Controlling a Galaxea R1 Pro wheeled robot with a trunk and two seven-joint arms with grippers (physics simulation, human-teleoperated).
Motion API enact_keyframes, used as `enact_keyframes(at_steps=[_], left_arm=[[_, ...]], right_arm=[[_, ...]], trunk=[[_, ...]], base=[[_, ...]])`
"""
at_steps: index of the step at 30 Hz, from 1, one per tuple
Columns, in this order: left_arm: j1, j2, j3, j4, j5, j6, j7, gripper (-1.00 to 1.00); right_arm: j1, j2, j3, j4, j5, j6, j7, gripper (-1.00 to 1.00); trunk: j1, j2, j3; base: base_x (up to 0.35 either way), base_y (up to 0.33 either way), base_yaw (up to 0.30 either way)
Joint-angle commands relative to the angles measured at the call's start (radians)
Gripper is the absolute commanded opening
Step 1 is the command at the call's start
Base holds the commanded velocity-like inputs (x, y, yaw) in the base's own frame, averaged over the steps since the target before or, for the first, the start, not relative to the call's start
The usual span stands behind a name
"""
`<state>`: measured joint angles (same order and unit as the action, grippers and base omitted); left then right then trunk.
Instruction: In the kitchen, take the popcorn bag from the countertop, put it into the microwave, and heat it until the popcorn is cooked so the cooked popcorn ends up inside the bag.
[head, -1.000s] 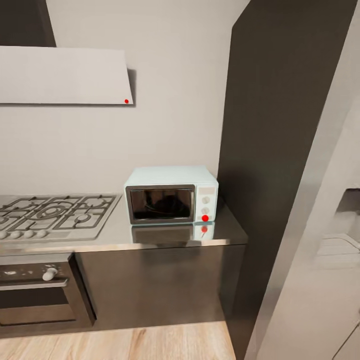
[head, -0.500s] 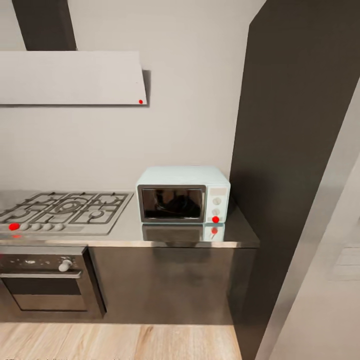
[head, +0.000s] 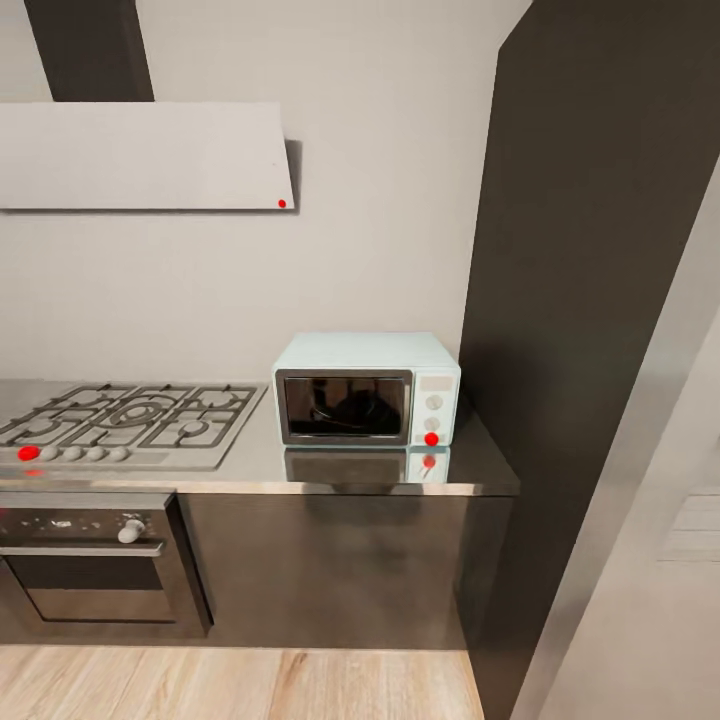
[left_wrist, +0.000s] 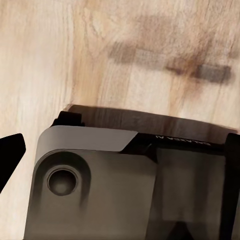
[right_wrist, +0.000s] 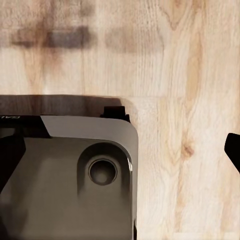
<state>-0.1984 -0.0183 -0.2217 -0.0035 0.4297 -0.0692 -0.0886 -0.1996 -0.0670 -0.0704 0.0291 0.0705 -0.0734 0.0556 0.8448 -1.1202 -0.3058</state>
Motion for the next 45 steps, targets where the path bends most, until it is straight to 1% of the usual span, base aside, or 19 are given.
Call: enact_keyframes(at_steps=[1, 7, 14, 18, 26, 32, 34, 35, 38, 39, 41, 43, 44, 45], left_arm=[[-0.001, -0.001, -0.008, 0.002, 0.011, -0.004, -0.003, 1.00], [-0.001, -0.002, -0.010, 0.002, 0.010, 0.000, -0.003, 1.00], [-0.001, -0.003, -0.010, 0.002, 0.009, 0.002, -0.004, 1.00], [-0.001, -0.002, -0.009, 0.002, 0.009, 0.001, -0.004, 1.00], [-0.001, -0.002, -0.009, 0.002, 0.010, 0.001, -0.003, 1.00], [-0.001, -0.002, -0.009, 0.002, 0.011, 0.000, -0.003, 1.00], [-0.001, -0.002, -0.008, 0.002, 0.011, 0.000, -0.003, 1.00], [-0.001, -0.002, -0.008, 0.002, 0.011, 0.000, -0.003, 1.00], [-0.001, -0.002, -0.008, 0.002, 0.011, 0.000, -0.003, 1.00], [-0.001, -0.002, -0.008, 0.002, 0.011, 0.000, -0.003, 1.00], [-0.001, -0.002, -0.008, 0.002, 0.011, 0.000, -0.003, 1.00], [-0.001, -0.002, -0.008, 0.002, 0.011, 0.000, -0.003, 1.00], [-0.001, -0.002, -0.008, 0.002, 0.011, 0.000, -0.003, 1.00], [-0.001, -0.002, -0.008, 0.002, 0.011, 0.000, -0.003, 1.00]], right_arm=[[-0.001, 0.000, -0.008, 0.003, 0.007, -0.006, 0.003, 1.00], [-0.001, 0.007, -0.003, 0.003, 0.011, -0.005, 0.003, 1.00], [-0.001, 0.011, -0.004, 0.003, 0.010, -0.005, 0.003, 1.00], [-0.001, 0.011, -0.005, 0.003, 0.006, -0.007, 0.003, 1.00], [-0.001, 0.008, -0.003, 0.003, 0.015, -0.004, 0.017, 1.00], [-0.002, 0.005, 0.001, 0.002, 0.015, 0.000, 0.005, 1.00], [-0.001, 0.002, 0.007, -0.001, 0.017, 0.003, -0.006, 1.00], [-0.002, 0.002, 0.018, -0.005, 0.020, 0.003, -0.008, 1.00], [-0.002, 0.004, 0.077, -0.019, 0.024, 0.004, -0.007, 1.00], [-0.003, 0.008, 0.097, -0.056, 0.024, 0.008, -0.007, 1.00], [-0.003, 0.009, 0.107, -0.151, 0.024, 0.049, -0.006, 1.00], [-0.003, 0.013, 0.111, -0.271, 0.023, 0.144, -0.005, 1.00], [-0.003, 0.015, 0.113, -0.366, 0.023, 0.230, -0.005, 1.00], [-0.003, 0.016, 0.114, -0.429, 0.023, 0.282, -0.005, 1.00]], trunk=[[0.000, -0.001, -0.001], [0.000, -0.001, -0.001], [0.000, -0.001, -0.001], [0.000, -0.001, -0.001], [0.000, -0.001, -0.001], [0.000, -0.001, -0.001], [0.000, -0.001, -0.001], [0.000, -0.001, -0.001], [0.000, -0.001, -0.001], [0.000, -0.001, -0.001], [0.000, -0.001, -0.001], [0.000, -0.001, -0.001], [0.000, -0.001, -0.001], [0.000, -0.001, -0.001]], base=[[0.000, 0.000, 0.000], [0.028, 0.000, 0.000], [0.218, 0.000, 0.000], [0.121, 0.000, 0.000], [0.010, 0.000, 0.000], [0.000, 0.000, 0.000], [0.000, 0.000, 0.000], [0.000, 0.000, 0.000], [0.000, 0.000, 0.000], [0.000, 0.000, 0.000], [0.000, 0.000, 0.000], [0.000, 0.000, 0.000], [0.000, 0.000, 0.000], [0.000, 0.000, 0.000]])
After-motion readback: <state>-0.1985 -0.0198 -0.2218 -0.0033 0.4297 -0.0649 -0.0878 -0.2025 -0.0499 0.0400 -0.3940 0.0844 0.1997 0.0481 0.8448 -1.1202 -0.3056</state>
